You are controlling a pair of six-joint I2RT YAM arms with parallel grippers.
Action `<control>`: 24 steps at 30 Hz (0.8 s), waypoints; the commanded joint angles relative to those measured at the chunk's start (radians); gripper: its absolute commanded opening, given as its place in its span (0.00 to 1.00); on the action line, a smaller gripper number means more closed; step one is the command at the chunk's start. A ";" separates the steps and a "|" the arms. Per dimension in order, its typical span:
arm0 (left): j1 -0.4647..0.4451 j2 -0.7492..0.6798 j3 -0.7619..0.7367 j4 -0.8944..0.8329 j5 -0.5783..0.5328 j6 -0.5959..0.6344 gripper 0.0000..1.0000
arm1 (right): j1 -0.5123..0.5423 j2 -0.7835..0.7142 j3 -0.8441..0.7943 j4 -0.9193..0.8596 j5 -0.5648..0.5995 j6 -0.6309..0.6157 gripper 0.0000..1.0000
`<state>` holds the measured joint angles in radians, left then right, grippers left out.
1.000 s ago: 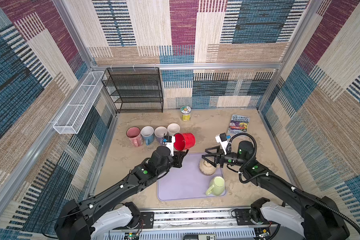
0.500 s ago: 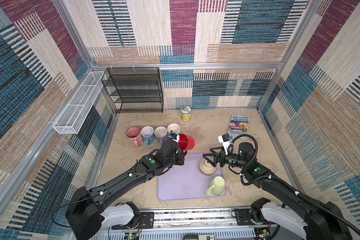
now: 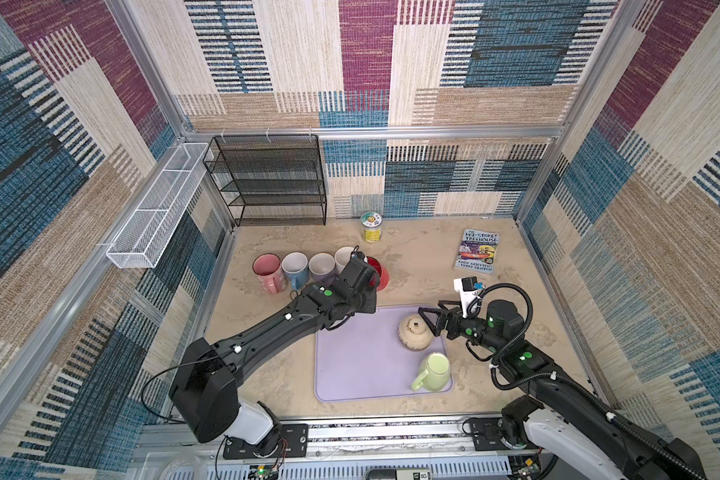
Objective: Turn the mug right side up
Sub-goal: 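Carry the red mug upright and lower it beside the white mug with the left gripper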
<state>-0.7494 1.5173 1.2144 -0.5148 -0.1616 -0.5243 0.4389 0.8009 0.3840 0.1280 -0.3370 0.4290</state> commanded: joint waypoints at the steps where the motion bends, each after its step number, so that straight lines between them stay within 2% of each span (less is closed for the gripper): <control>1: 0.007 0.049 0.062 -0.041 -0.029 0.027 0.00 | 0.001 -0.029 0.000 -0.020 0.094 -0.004 1.00; 10: 0.027 0.211 0.224 -0.124 -0.021 0.029 0.00 | 0.001 -0.051 -0.025 -0.016 0.170 0.041 1.00; 24: 0.077 0.447 0.450 -0.207 0.016 0.025 0.00 | 0.001 -0.127 -0.077 0.025 0.174 0.071 1.00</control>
<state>-0.6800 1.9373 1.6295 -0.7162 -0.1509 -0.5163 0.4389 0.6800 0.3088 0.1135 -0.1726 0.4896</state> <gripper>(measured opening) 0.173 0.999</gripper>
